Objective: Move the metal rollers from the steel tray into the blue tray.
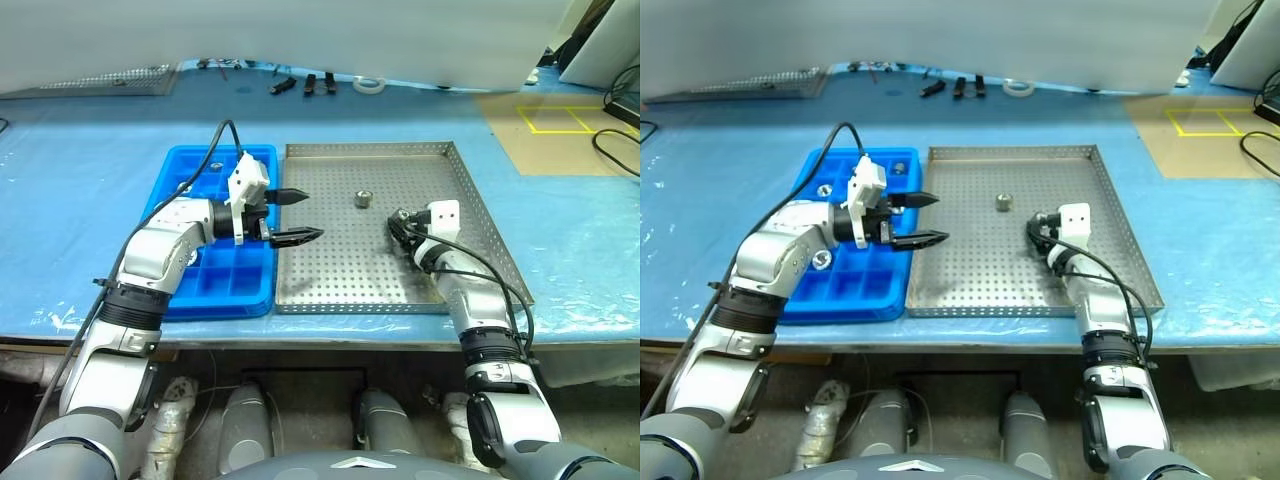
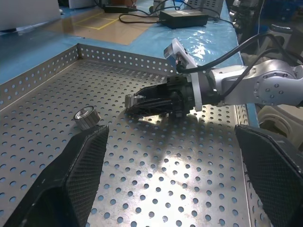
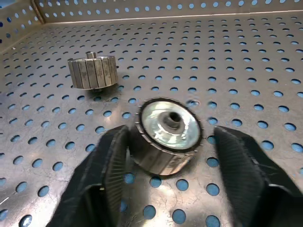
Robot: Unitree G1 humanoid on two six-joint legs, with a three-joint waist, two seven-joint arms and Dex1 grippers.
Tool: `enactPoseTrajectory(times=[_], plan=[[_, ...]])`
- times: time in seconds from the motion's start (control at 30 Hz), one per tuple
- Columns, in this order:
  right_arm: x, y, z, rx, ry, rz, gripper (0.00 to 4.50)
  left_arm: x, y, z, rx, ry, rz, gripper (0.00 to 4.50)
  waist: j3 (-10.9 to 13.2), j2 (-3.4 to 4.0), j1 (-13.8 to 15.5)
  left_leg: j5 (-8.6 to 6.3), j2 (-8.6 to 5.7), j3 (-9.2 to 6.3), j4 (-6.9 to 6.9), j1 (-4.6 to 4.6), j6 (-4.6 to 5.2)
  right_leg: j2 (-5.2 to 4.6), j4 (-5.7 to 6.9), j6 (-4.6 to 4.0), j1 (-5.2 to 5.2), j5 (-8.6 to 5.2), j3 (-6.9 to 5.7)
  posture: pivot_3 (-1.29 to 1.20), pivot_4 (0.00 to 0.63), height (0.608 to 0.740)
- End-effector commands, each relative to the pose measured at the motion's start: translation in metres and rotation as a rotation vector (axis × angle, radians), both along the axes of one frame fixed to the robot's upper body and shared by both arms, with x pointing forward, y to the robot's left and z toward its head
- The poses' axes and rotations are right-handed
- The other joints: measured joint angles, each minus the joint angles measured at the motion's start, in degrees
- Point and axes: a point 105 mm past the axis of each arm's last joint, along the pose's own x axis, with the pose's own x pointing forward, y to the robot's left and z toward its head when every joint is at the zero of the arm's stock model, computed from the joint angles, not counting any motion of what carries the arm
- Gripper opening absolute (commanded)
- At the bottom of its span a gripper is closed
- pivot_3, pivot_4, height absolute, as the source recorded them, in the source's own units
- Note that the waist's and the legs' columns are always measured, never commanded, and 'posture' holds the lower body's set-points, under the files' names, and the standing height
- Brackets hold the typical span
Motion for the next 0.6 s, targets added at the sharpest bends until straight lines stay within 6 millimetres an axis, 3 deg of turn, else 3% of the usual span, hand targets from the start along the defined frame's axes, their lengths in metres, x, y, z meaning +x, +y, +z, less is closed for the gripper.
enactPoseTrajectory(times=[0.03, 0.3, 0.6], plan=[[0.005, 0.006, 0.023, 0.032, -0.087, 0.016, 1.71, -0.002, 0.005, 0.014, -0.023, -0.042, 0.003, 4.50, 0.00, 0.00, 0.01, -0.01, 0.00, 0.01, -0.01, 0.00, 0.01, 0.00, -0.02, 0.00, 0.00, 0.00, 0.00, -0.12, 0.150, 0.740], [0.002, 0.023, 0.049, -0.008, -0.164, 0.130, 1.70, -0.009, 0.017, 0.012, -0.011, -0.017, 0.023, 4.50, 0.01, 0.01, 0.05, -0.06, 0.03, 0.11, -0.09, -0.01, 0.10, 0.01, -0.14, 0.00, -0.04, 0.00, 0.00, -0.09, 0.150, 0.740], [-0.034, 0.118, 0.093, -0.063, -0.234, 0.719, 1.70, -0.041, 0.064, 0.009, 0.015, 0.049, 0.148, 4.50, 0.02, 0.03, 0.63, -0.07, 0.35, 0.17, -0.26, 0.01, 0.07, 0.15, -0.19, -0.14, -0.14, -0.08, -0.11, 0.17, 0.150, 0.740]])
